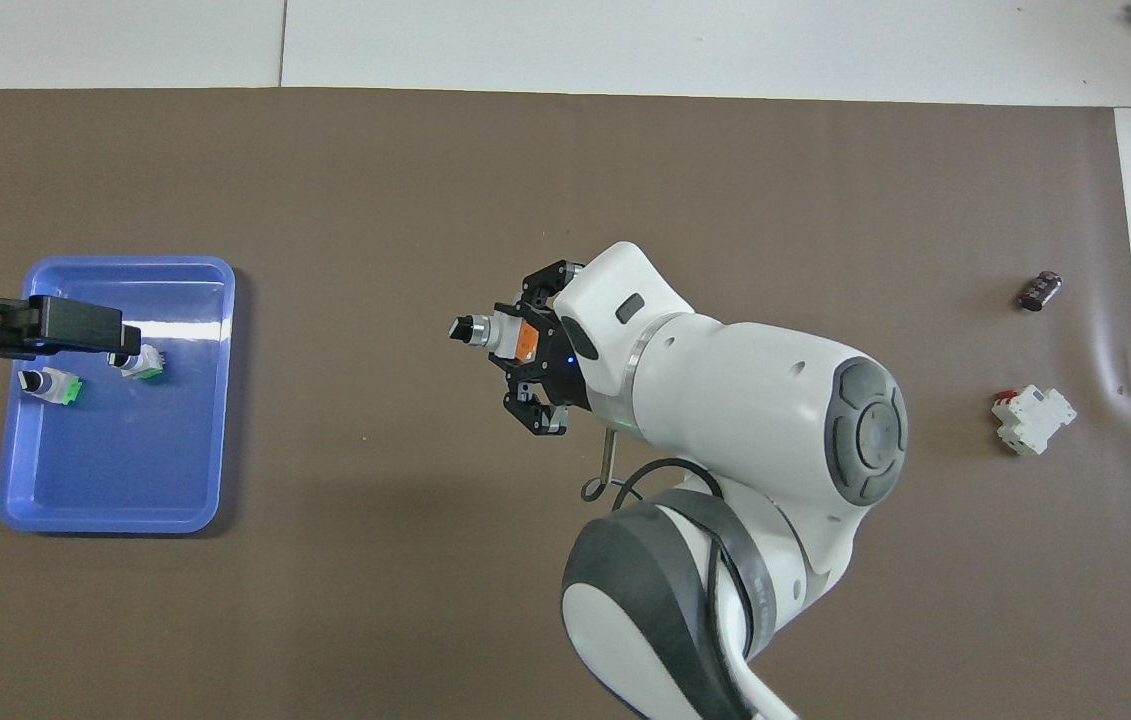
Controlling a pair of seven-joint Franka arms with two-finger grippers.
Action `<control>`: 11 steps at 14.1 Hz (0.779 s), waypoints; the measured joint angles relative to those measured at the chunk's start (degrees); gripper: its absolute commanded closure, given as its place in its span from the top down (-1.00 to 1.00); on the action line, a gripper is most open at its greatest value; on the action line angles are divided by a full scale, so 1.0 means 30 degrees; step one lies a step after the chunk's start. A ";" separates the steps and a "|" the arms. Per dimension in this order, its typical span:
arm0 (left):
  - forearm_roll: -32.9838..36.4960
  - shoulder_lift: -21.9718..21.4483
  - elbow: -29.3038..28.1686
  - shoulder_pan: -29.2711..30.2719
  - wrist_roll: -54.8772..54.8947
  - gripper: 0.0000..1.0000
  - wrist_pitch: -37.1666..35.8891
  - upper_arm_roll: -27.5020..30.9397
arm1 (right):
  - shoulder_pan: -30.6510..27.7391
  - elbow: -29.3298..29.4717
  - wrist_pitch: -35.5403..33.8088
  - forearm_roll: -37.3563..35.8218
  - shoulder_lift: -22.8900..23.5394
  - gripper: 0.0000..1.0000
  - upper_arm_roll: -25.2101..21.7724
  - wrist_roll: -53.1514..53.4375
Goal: Turn and place switch with both arms
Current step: 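Lift the switch with the right gripper while the left gripper approaches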
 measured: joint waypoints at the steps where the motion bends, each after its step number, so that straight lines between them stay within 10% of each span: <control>1: -0.0476 -0.0077 -0.0226 0.0000 -0.0513 1.00 0.0014 -0.0006 | 0.0256 -0.0003 0.0000 0.0000 -0.0354 -1.00 0.0018 0.0372; 11: -0.6015 -0.0306 -0.0658 -0.0193 -1.0151 0.83 0.0731 -0.0750 | 0.0659 -0.0413 0.0008 0.0001 -0.0646 -1.00 0.0004 0.0592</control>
